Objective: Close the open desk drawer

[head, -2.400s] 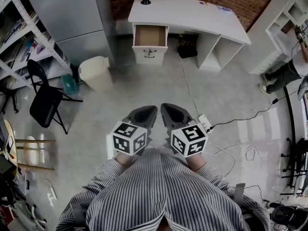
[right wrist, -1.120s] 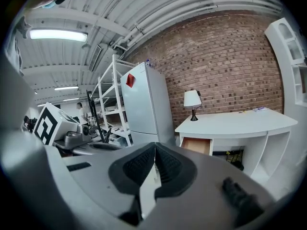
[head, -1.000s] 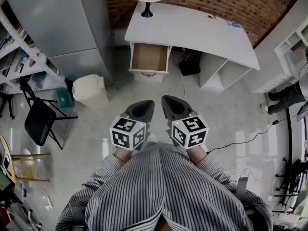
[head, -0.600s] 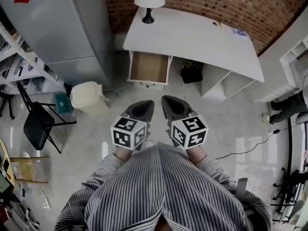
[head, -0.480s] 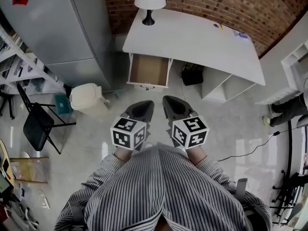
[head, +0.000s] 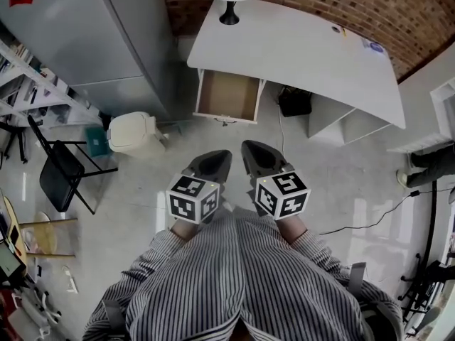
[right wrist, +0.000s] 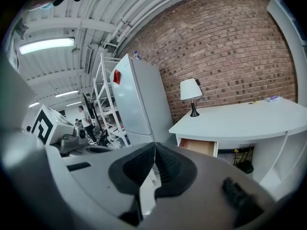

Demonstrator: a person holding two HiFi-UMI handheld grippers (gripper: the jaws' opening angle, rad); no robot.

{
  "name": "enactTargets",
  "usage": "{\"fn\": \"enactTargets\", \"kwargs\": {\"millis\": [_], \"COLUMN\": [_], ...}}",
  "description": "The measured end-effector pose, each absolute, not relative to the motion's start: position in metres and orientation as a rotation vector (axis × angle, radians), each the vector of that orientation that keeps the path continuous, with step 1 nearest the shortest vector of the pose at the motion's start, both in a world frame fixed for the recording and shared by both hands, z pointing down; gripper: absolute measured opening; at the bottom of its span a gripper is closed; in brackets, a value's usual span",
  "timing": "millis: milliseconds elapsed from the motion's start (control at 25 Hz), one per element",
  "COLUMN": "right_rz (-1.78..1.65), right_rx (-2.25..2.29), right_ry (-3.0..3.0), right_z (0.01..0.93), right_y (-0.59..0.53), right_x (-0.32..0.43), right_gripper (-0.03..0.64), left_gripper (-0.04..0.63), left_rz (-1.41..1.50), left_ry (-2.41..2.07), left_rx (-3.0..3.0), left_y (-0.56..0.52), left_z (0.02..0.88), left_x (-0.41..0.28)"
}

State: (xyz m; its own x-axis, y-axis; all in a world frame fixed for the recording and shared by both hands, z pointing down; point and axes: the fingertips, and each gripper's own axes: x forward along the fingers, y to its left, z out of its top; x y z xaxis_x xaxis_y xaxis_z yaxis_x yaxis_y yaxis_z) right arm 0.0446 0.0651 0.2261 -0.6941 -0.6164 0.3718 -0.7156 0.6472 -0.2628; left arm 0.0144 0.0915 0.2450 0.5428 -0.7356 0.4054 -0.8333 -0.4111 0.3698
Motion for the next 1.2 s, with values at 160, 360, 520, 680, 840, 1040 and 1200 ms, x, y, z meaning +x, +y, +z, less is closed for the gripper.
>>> {"fn": "enactTargets", "kwargs": {"millis": [160, 360, 520, 680, 840, 1040, 1200], "right_rz": [0.595, 0.628, 0.646, 0.653, 0.663, 0.66, 0.667], "right_rx": [1.088, 1.116, 1.145, 1.162, 1.206, 1.248, 1.269], "right_ry": [-2.608, -2.588, -2.572, -2.554, -2.539, -2.532, -2.528], "right_z": [0.234, 0.236, 0.239, 0.242, 0.24, 0.237, 0.236], "right_y": [0.05, 0.024, -0.003, -0.029, -0.055, -0.085, -0.102], "right_x": [0.038, 0.033, 0.025, 0.016, 0.012, -0.001, -0.007], "right_gripper": [0.017, 0.017, 0.017, 0.017, 0.017, 0.017, 0.017], "left_gripper": [0.015, 0.015, 0.015, 0.015, 0.015, 0.015, 0.015], "left_rz": [0.253, 0.257, 0.259, 0.262, 0.281, 0.286, 0.293], "left_ry": [-1.254, -1.231, -1.21, -1.193, -1.17, -1.143, -1.113], "left_rx": [2.234, 2.231, 2.246, 2.257, 2.271, 2.307, 2.331], "left_y": [0.079, 0.048, 0.017, -0.016, -0.044, -0.076, -0.096], "left_z": [0.255, 0.255, 0.252, 0.251, 0.251, 0.247, 0.245], "left_x": [0.007, -0.005, -0.013, -0.025, -0.033, -0.046, -0.05]}}
